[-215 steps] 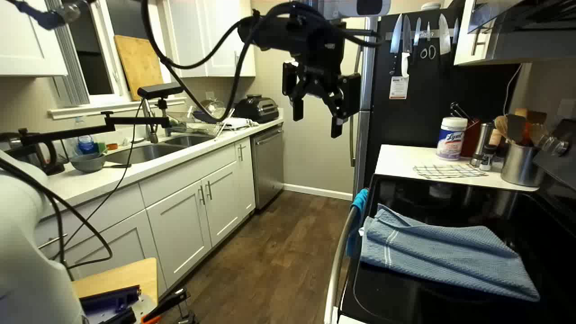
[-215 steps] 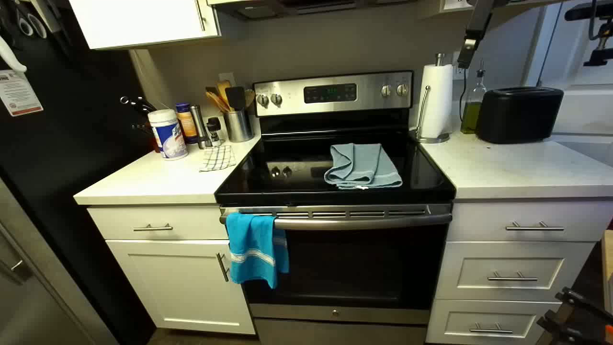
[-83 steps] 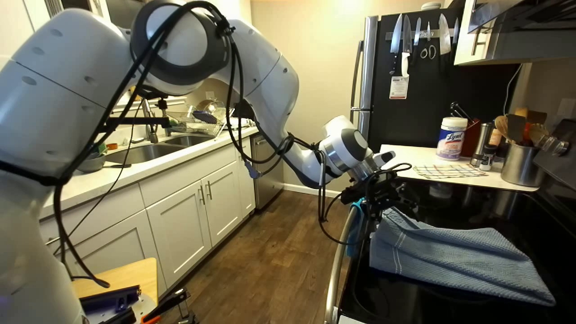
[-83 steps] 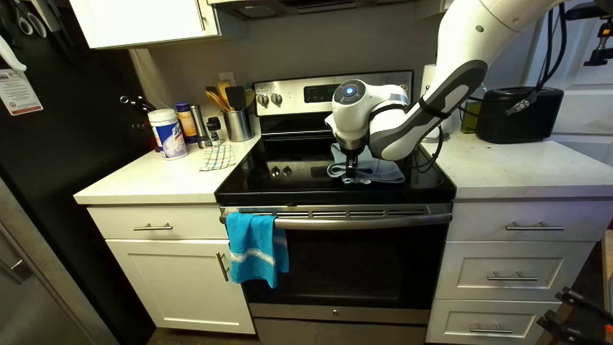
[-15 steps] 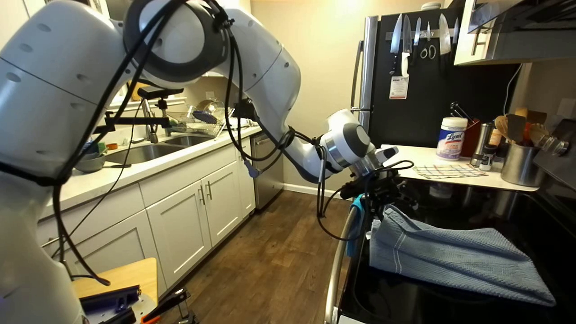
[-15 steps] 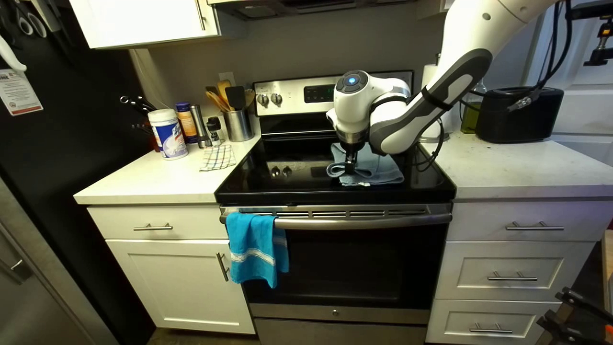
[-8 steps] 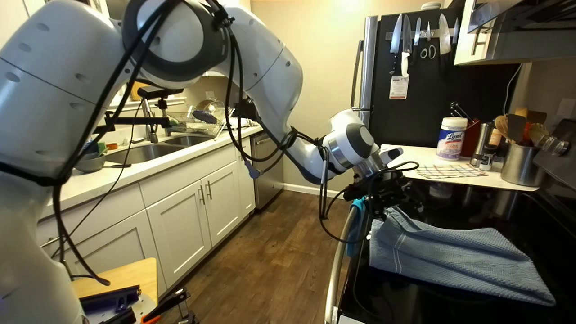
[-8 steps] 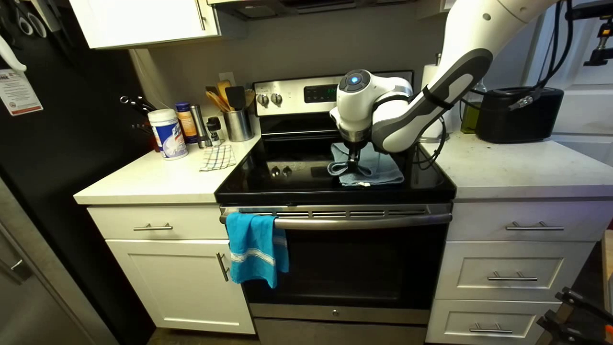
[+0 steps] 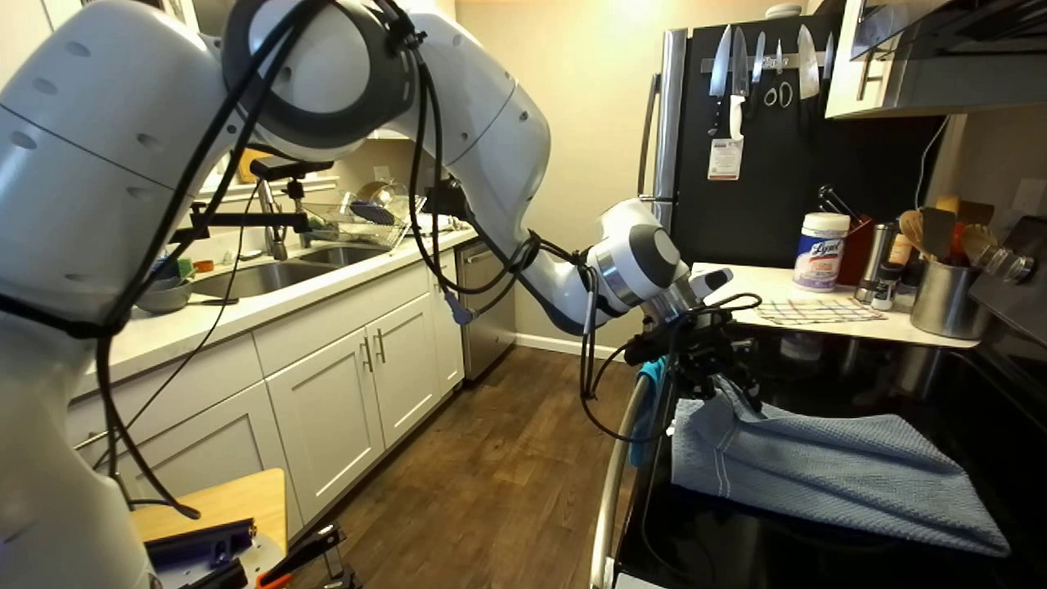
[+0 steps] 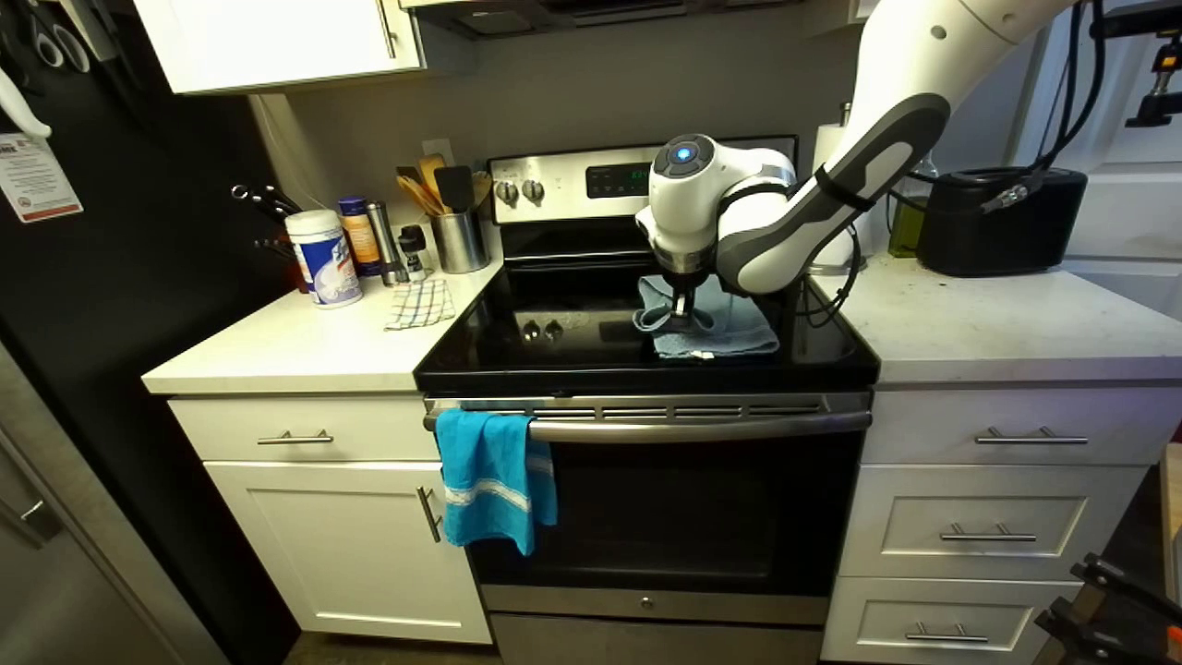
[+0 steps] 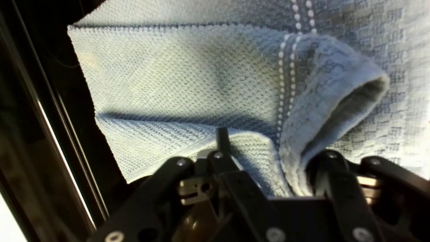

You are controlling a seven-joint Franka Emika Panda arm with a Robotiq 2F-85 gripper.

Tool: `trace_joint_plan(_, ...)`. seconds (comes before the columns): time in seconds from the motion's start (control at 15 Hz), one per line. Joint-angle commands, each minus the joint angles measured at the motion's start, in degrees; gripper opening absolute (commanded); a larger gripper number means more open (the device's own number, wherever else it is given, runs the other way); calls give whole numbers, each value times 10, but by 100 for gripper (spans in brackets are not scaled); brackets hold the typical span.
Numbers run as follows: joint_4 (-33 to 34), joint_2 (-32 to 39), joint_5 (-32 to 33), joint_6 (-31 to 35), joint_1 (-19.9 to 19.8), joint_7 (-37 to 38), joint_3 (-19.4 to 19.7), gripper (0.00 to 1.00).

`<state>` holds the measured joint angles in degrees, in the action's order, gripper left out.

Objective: Hang the blue towel on the oven handle

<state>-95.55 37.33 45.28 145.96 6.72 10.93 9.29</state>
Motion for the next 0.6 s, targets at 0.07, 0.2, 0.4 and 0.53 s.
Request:
trace_joint_plan(0.07, -24, -18, 3, 5, -2, -5, -1, 15)
trace_joint_plan(0.2, -23, -18, 3, 5, -2, -5, -1, 2)
trace_joint_plan(0.4, -24, -19, 5, 5, -1, -5, -1, 0)
trace_joint_plan(0.53, -36, -35, 9, 11, 0, -4, 1, 1)
